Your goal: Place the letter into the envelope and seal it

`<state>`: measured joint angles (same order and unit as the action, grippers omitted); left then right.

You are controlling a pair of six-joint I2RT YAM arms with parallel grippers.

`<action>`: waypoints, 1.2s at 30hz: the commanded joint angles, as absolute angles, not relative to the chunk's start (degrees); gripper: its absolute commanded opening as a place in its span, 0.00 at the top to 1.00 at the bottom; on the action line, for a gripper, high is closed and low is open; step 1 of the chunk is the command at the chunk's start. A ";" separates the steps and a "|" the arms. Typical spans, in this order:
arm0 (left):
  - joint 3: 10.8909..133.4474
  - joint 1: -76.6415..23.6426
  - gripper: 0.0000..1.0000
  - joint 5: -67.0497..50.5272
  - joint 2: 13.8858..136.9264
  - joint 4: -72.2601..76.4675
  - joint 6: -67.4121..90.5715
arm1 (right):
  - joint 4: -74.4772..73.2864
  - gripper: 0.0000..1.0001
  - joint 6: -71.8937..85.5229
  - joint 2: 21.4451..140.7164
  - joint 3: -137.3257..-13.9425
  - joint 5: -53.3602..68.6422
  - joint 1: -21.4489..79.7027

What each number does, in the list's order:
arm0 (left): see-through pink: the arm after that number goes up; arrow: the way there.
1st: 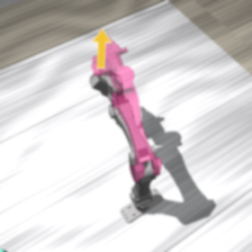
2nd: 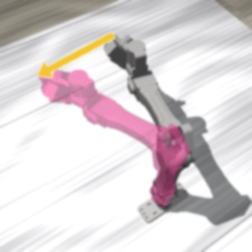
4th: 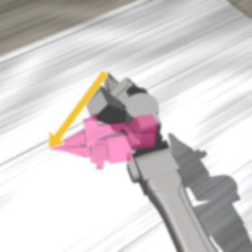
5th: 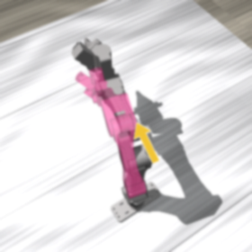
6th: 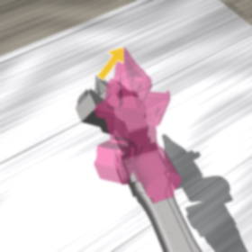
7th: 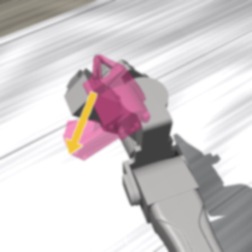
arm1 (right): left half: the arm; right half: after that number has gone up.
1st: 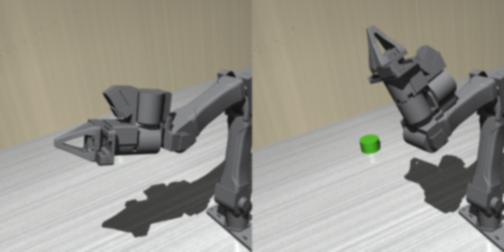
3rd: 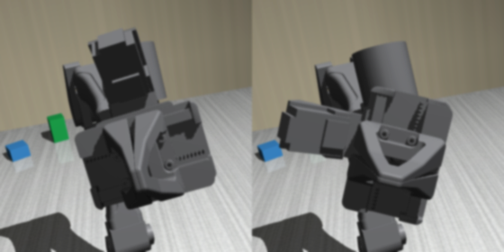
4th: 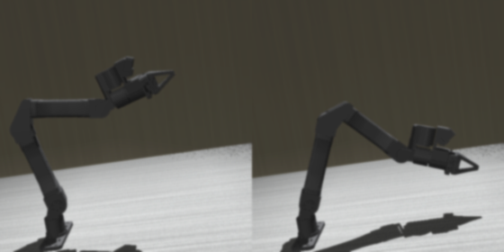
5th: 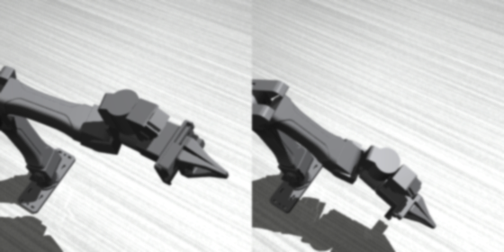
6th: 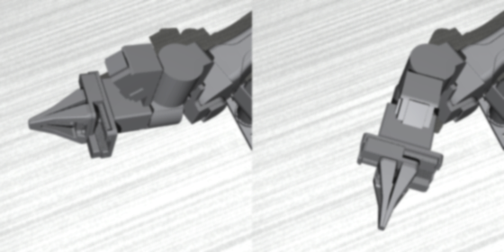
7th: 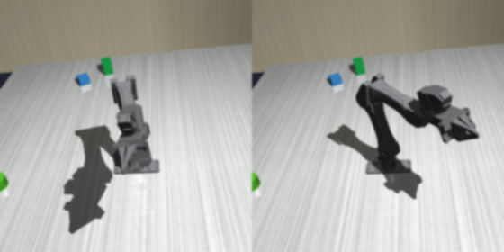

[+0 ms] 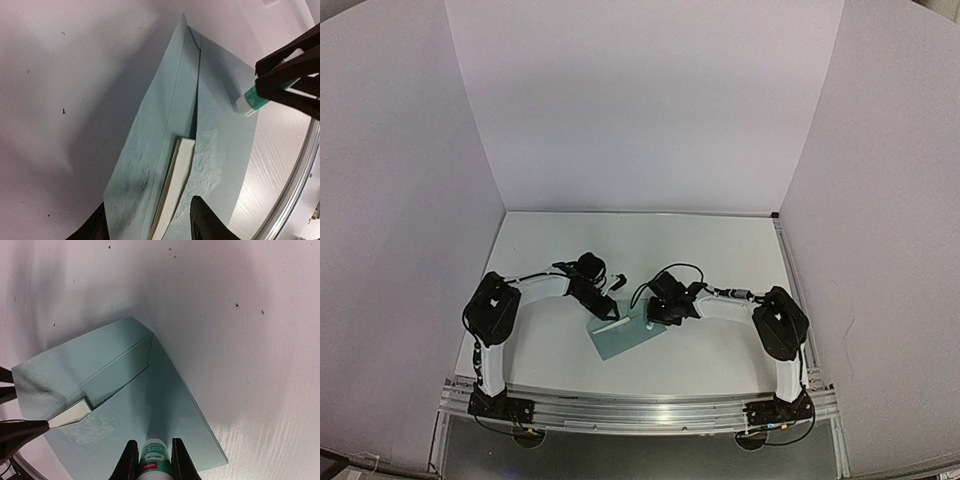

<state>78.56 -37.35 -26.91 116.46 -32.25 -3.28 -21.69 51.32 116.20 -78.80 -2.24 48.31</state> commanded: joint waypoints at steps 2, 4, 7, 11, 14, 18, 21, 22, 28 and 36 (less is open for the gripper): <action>81.66 -40.66 0.56 -27.46 113.39 -34.19 -8.67 | -23.55 1.00 54.91 117.60 -76.48 -5.85 48.58; 81.07 -42.22 0.56 -27.89 113.11 -35.03 -10.25 | -23.55 1.00 55.42 117.61 -76.45 -6.16 48.60; 79.82 -43.88 0.56 -28.33 113.19 -35.21 -11.60 | -23.52 1.00 55.93 117.77 -76.59 -6.40 48.57; 79.51 -45.35 0.54 -31.35 113.45 -35.67 -12.89 | -23.49 1.00 56.98 117.93 -76.48 -6.65 48.58; 79.48 -45.87 0.52 -32.06 114.22 -36.10 -14.19 | -23.47 1.00 57.52 118.19 -76.32 -6.84 48.60; 78.89 -45.76 0.66 -30.46 115.17 -35.85 -14.59 | -23.47 1.00 57.76 118.13 -76.56 -7.11 48.59; 79.59 -45.62 0.74 -32.31 115.07 -37.41 -15.81 | -23.47 1.00 57.74 118.04 -76.67 -7.25 48.60; 80.12 -45.57 0.72 -33.17 114.84 -38.44 -16.45 | -23.45 1.00 57.74 118.04 -76.68 -7.23 48.59; 88.06 -44.14 0.62 -35.93 111.52 -48.45 -22.92 | -23.55 1.00 57.83 118.19 -76.57 -6.94 48.56; 85.72 -37.67 0.71 -37.59 108.83 -49.40 -24.79 | -23.55 1.00 57.71 119.15 -77.35 -6.67 48.57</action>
<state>87.76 -40.37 -38.12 111.85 -49.50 -23.47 -20.43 57.36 116.18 -78.22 -4.12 48.53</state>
